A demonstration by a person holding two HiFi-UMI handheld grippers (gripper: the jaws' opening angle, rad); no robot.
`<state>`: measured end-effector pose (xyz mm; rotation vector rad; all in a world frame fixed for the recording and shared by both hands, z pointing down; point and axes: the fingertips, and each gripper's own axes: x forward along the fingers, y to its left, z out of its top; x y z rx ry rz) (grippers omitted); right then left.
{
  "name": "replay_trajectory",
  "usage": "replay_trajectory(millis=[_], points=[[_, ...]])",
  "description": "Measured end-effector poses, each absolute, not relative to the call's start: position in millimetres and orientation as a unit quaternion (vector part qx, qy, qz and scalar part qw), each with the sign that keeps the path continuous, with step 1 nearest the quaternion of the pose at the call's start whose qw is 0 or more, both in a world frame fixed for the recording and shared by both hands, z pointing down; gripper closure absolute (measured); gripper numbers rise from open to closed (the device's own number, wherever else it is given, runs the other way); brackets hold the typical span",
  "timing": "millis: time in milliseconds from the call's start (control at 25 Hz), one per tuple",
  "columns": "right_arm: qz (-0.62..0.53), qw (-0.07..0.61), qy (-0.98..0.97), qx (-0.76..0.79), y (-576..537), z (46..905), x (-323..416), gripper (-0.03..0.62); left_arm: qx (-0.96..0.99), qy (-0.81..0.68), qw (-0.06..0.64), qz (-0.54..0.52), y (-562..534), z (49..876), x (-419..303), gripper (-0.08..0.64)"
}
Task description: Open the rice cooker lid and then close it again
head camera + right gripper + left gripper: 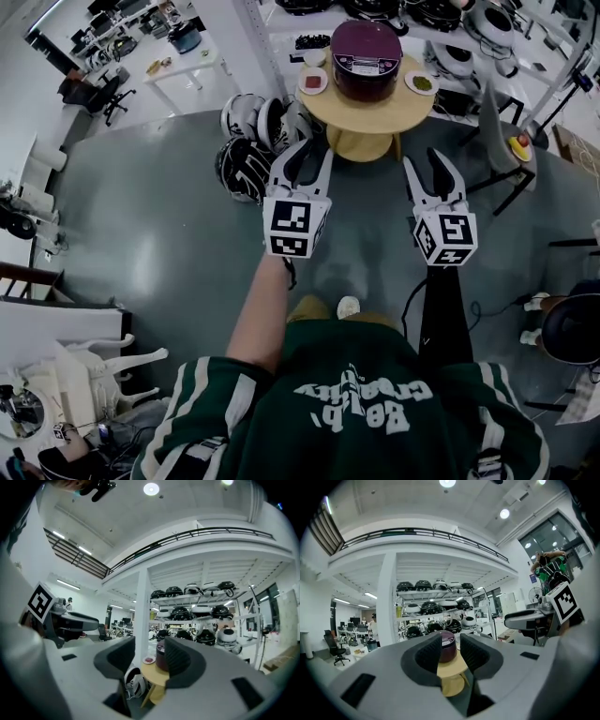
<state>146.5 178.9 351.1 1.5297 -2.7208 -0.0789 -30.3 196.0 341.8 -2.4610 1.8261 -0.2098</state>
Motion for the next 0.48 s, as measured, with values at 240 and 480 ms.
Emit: replay_trajectory(millis=[240, 480], points=[[-0.028, 0.010, -0.873, 0.487, 145.1, 352.4, 143.2, 0.382, -0.807, 0.585, 0.039, -0.066, 159.8, 340.8, -28.3, 0.453], [-0.032, 0.010, -0.872, 0.489, 90.5, 354.0, 128.2, 0.380, -0.818, 0.571, 0.045, -0.055, 102.5, 335.2, -35.2, 0.453]])
